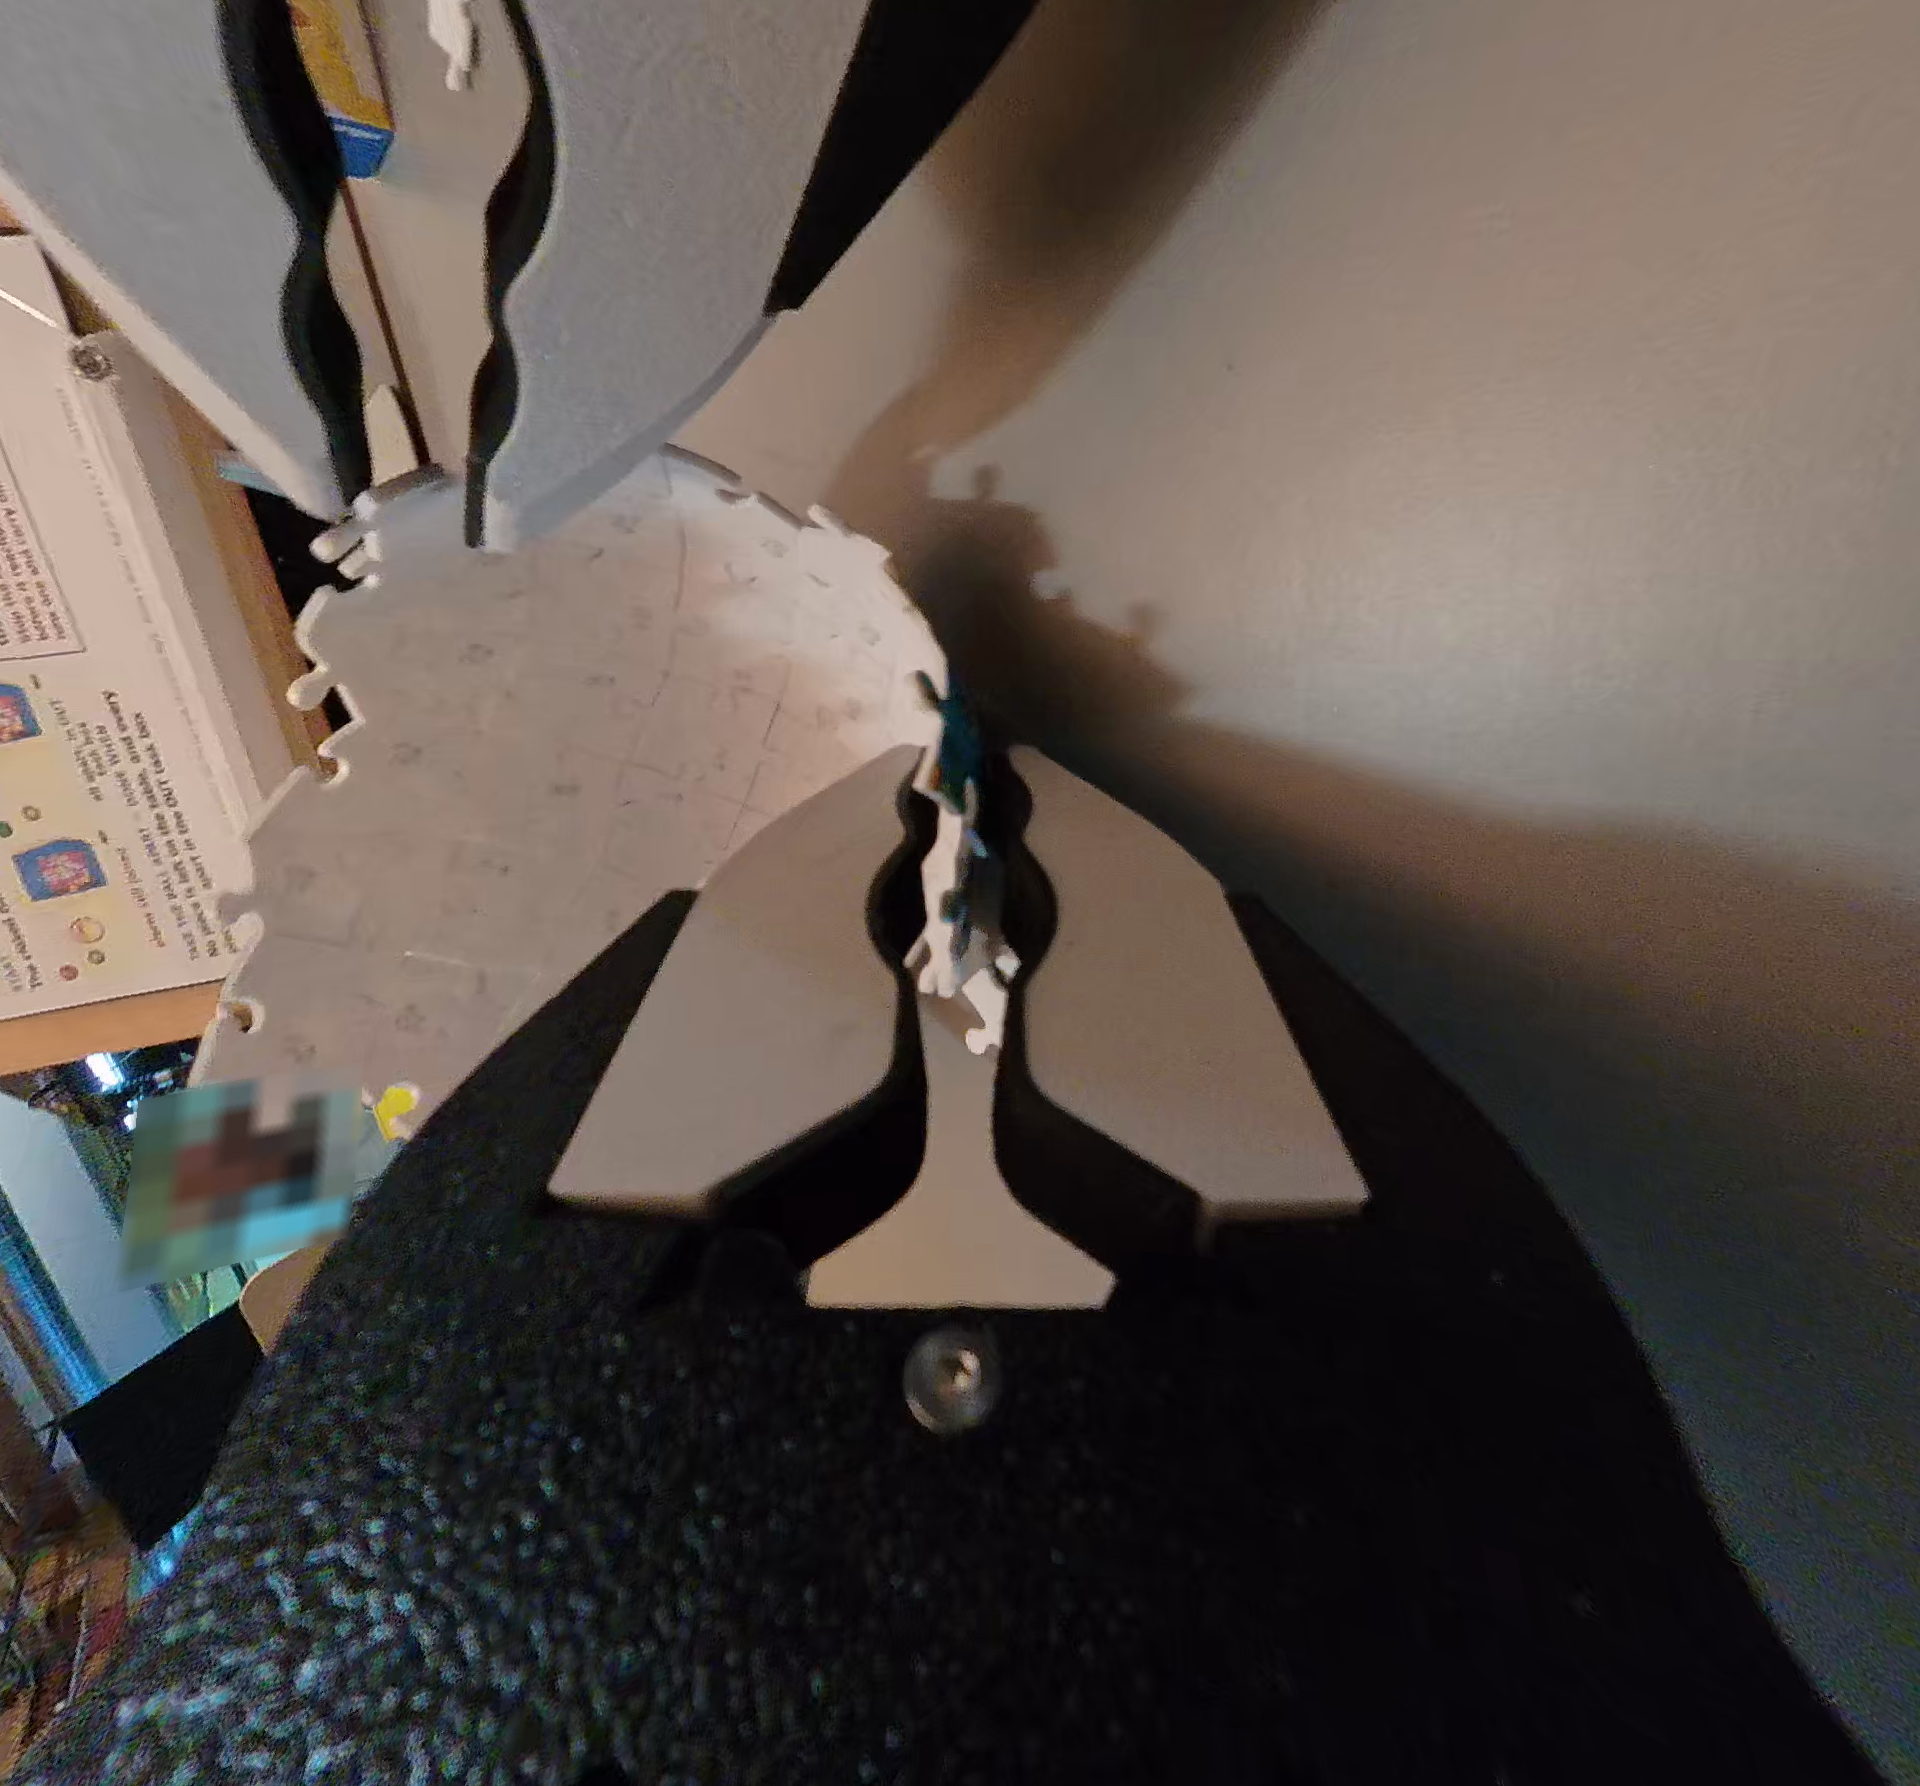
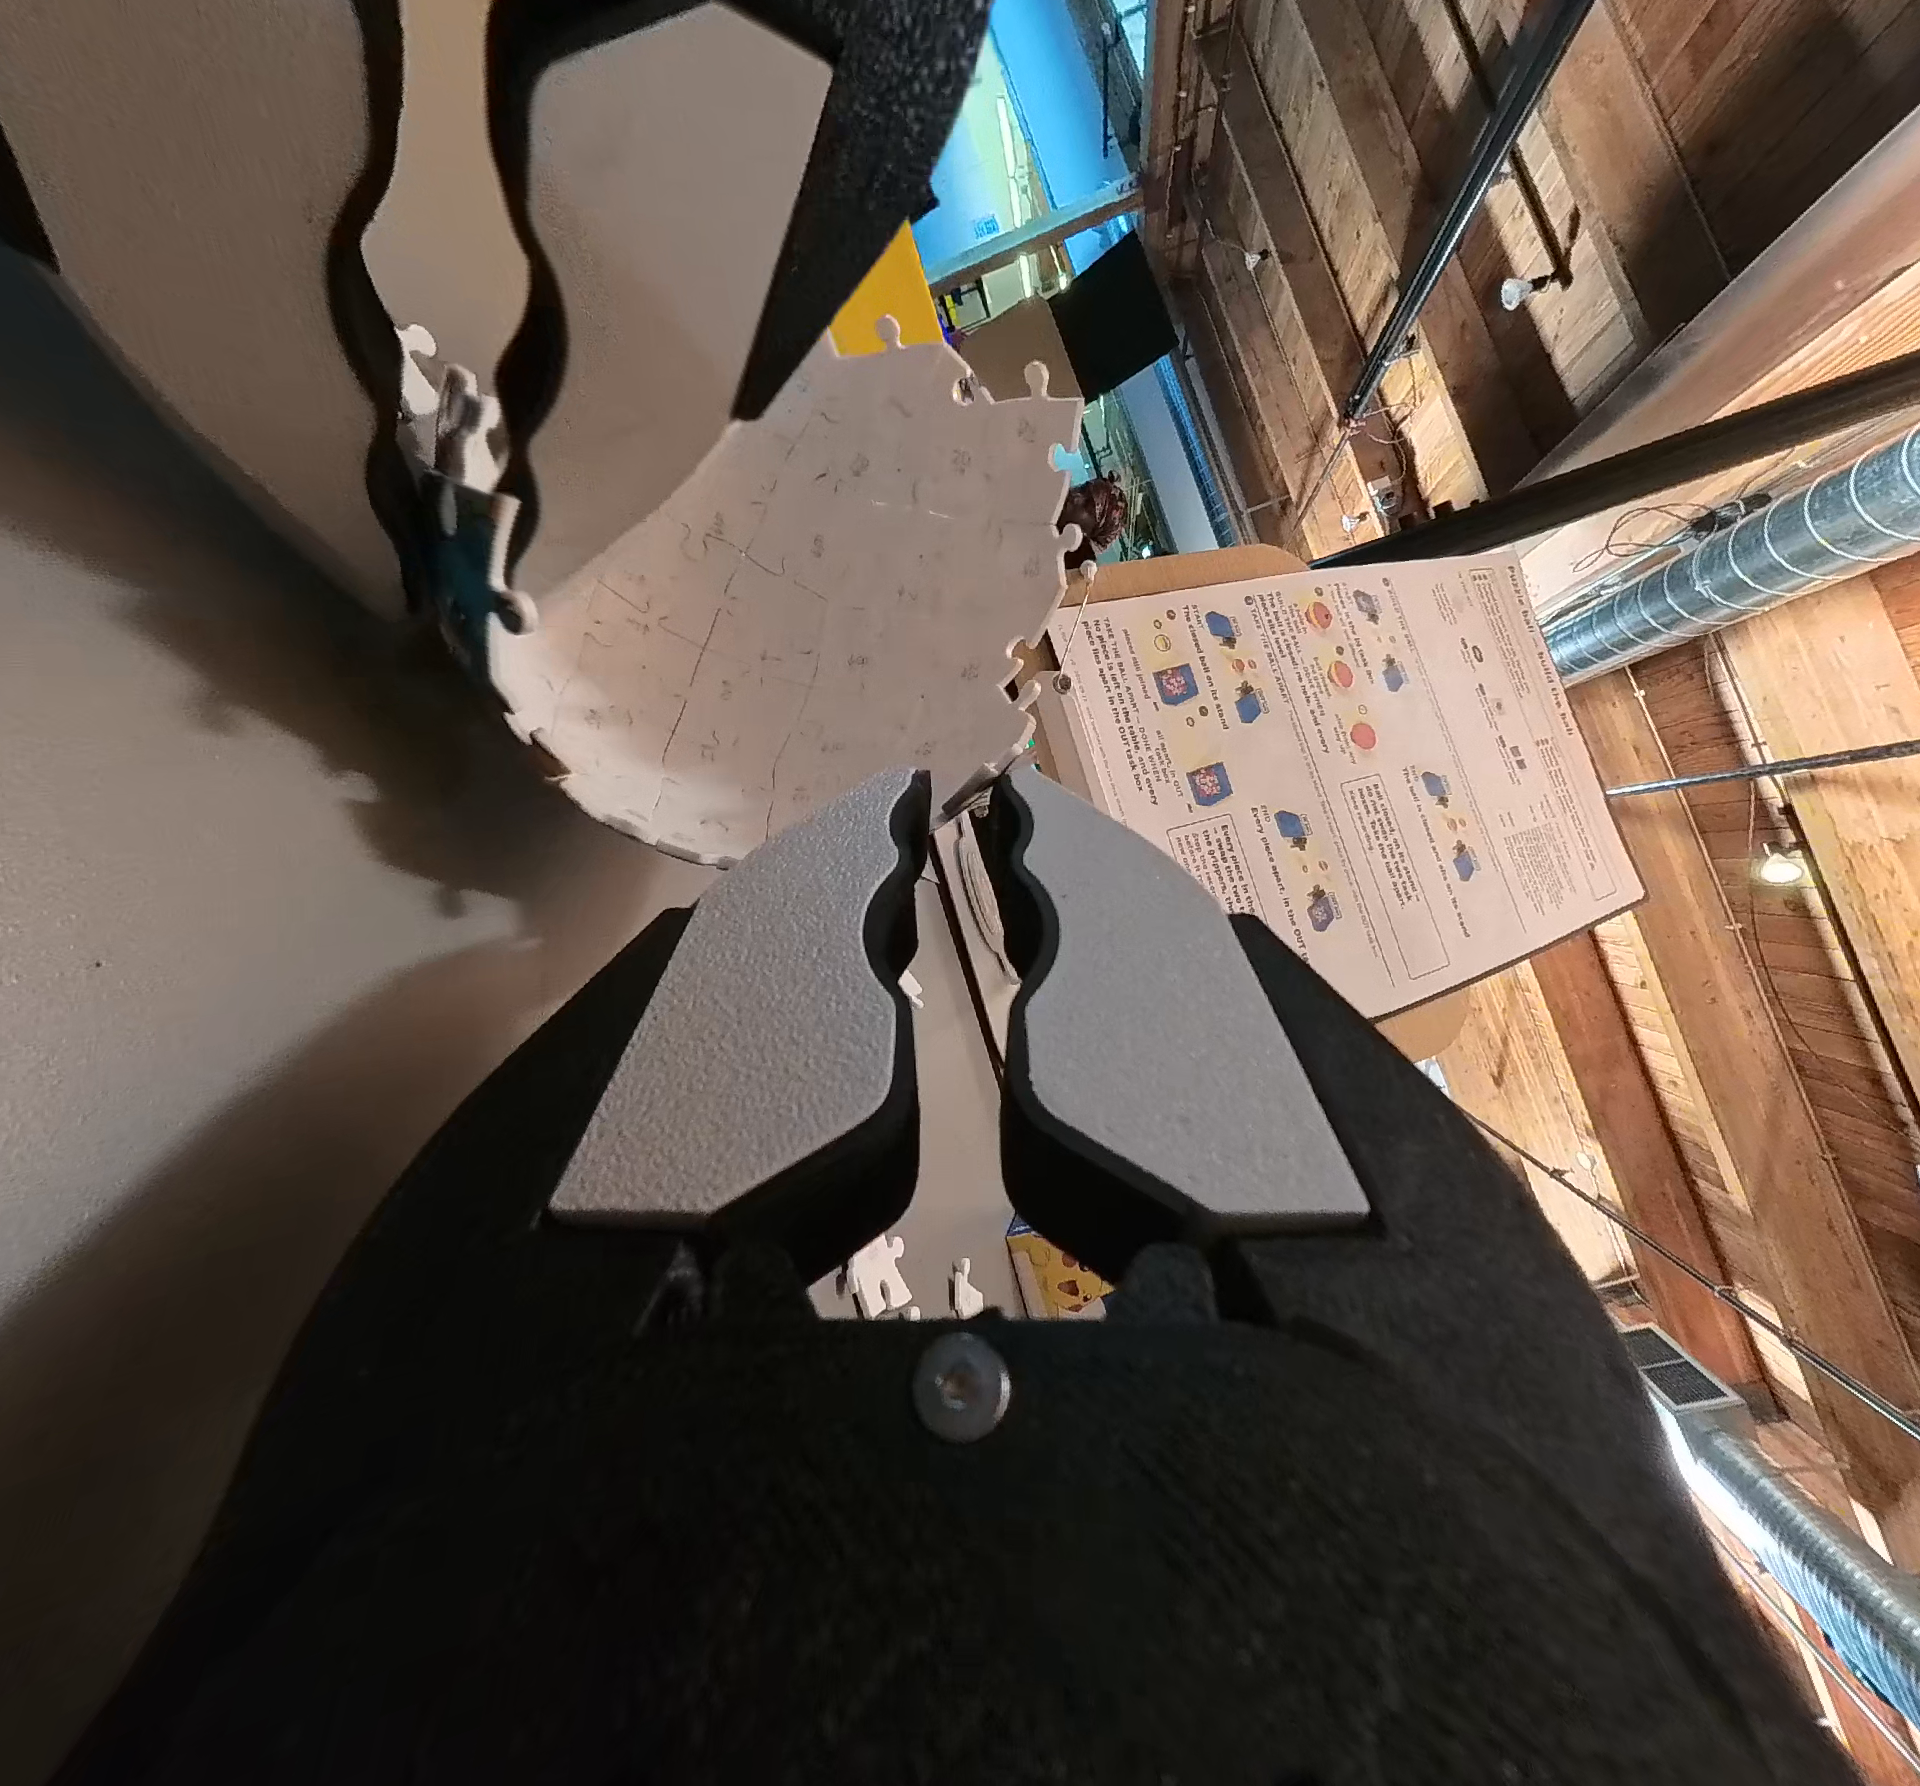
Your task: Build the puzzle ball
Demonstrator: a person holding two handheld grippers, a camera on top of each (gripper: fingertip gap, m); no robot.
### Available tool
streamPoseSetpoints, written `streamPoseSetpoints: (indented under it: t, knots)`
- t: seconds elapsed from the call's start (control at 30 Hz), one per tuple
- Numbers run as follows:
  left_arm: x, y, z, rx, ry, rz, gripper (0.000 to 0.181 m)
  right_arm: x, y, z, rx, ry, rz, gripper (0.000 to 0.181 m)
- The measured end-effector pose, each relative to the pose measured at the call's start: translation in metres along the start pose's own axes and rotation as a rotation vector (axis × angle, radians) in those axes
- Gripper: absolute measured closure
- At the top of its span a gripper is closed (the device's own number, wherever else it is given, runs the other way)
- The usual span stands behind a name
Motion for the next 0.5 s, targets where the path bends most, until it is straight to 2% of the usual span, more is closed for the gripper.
streamPoseSetpoints:
  t: [0.03, 0.5]
  knots:
    - [0.0009, -0.0002, 0.0004, 0.001, 0.004, 0.006, 0.176, -0.0001, 0.0001, 0.0001, -0.001, -0.001, -0.001, 0.17]
    - [-0.0017, 0.002, -0.0011, 0.006, 0.019, 0.0, 0.177, -0.0002, 0.001, 0.0009, -0.006, -0.001, 0.004, 0.171]
Point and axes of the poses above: each gripper's, where its closed fingertips meet, z out along the fingers, y out of its underside, x = y × z across the jaws, the point moved 8 cm from there along -z, back along the fingers, and after that the axes turned 6 degrees about z, right-handed, at the moved point
